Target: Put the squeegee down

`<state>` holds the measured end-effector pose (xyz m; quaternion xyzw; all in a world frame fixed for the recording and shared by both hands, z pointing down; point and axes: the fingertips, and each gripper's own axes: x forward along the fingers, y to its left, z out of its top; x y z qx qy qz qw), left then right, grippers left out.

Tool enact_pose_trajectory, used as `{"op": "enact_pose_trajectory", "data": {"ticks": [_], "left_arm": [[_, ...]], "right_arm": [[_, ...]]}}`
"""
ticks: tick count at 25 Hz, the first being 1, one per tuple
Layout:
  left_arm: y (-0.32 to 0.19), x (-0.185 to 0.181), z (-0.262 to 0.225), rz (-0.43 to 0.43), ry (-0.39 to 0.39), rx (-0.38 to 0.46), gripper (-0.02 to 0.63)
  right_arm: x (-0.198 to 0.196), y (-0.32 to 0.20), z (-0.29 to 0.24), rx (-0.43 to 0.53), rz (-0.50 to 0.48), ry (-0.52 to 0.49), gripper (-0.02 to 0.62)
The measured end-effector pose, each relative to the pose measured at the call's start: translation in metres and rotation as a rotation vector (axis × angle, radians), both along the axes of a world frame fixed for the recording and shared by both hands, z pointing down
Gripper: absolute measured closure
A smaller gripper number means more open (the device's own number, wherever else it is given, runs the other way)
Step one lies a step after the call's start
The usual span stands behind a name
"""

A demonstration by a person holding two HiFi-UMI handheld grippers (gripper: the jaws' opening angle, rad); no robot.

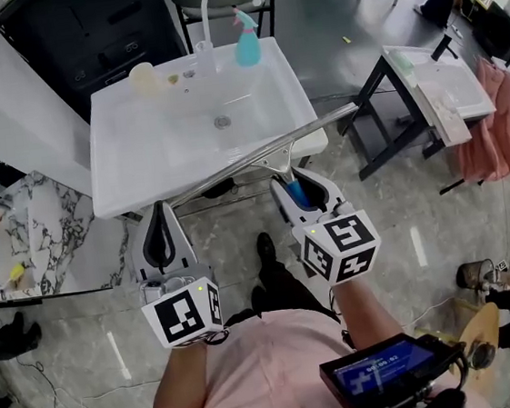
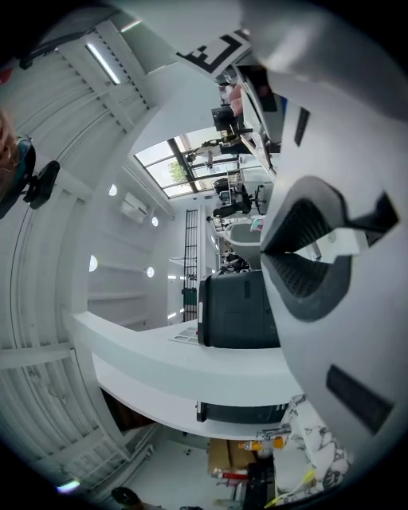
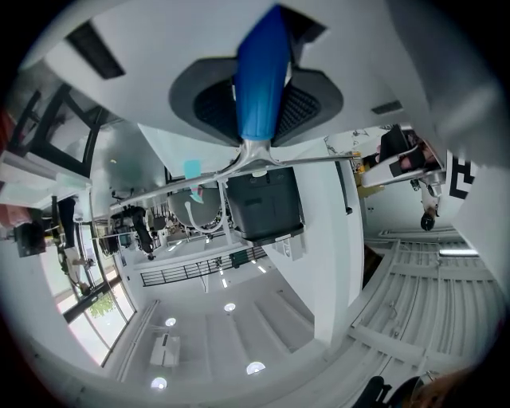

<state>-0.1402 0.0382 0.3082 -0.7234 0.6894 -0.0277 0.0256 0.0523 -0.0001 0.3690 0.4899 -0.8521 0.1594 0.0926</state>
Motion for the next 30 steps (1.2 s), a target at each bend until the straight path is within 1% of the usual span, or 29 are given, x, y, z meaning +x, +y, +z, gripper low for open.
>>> {"op": "enact_pose_trajectory", "data": {"ticks": [5,8,13,17,24,27,30], "left_arm": [[-0.042,0.003,0.017,0.003,-0.008,-0.036,0.597],[-0.073,0.001,0.021,-0.008,-0.018,-0.044,0.597],[-0.121,0.001,0.01,-0.036,-0.042,-0.025,0.597],[-0.153,-0.003,-0.009,-0.075,-0.059,0.008,0.597],[-0.18,-0.01,-0.03,-0.132,-0.069,0.049,0.597],[-0.187,-0.021,-0.033,-0.149,-0.064,0.048,0.597],[-0.193,-0.034,-0.028,-0.162,-0.059,0.037,0.597]], "right_arm": [[-0.003,-0.039,0.027,-0.054,-0.013,0.002,0.471],[-0.006,-0.07,0.035,-0.069,-0.028,-0.005,0.471],[-0.013,-0.122,0.039,-0.081,-0.066,-0.019,0.471],[-0.023,-0.158,0.029,-0.063,-0.108,-0.031,0.471],[-0.035,-0.204,0.004,-0.011,-0.156,-0.047,0.471],[-0.041,-0.216,0.002,-0.013,-0.161,-0.041,0.471],[-0.05,-0.222,0.011,-0.034,-0.168,-0.027,0.471]]}}
